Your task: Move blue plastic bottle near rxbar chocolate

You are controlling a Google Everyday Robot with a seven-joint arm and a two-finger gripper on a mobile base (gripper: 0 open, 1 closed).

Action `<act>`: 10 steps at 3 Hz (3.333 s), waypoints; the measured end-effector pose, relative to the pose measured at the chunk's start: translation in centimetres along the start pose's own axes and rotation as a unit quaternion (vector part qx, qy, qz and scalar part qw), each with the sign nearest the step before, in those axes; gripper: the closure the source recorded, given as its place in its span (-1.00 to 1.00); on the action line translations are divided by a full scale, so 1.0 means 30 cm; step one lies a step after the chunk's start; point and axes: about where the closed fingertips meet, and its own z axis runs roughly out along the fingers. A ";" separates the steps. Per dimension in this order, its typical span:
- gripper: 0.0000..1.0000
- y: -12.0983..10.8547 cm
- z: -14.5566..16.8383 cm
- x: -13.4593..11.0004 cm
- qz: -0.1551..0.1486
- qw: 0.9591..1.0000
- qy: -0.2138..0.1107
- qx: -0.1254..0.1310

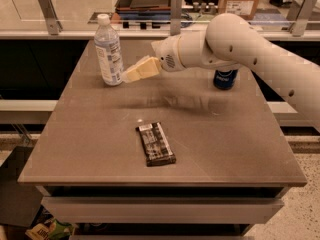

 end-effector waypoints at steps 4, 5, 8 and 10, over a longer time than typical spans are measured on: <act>-1.00 -0.044 0.221 -0.061 0.050 0.996 -0.058 0.049; -1.00 -0.046 0.264 -0.076 0.053 0.996 -0.060 0.034; 0.26 -0.031 0.323 -0.086 0.050 0.997 -0.061 0.001; 1.00 -0.032 0.312 -0.099 0.041 0.996 -0.074 -0.022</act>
Offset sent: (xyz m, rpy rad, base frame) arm 0.0358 0.0480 -0.0075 0.1561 -0.0141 -0.1736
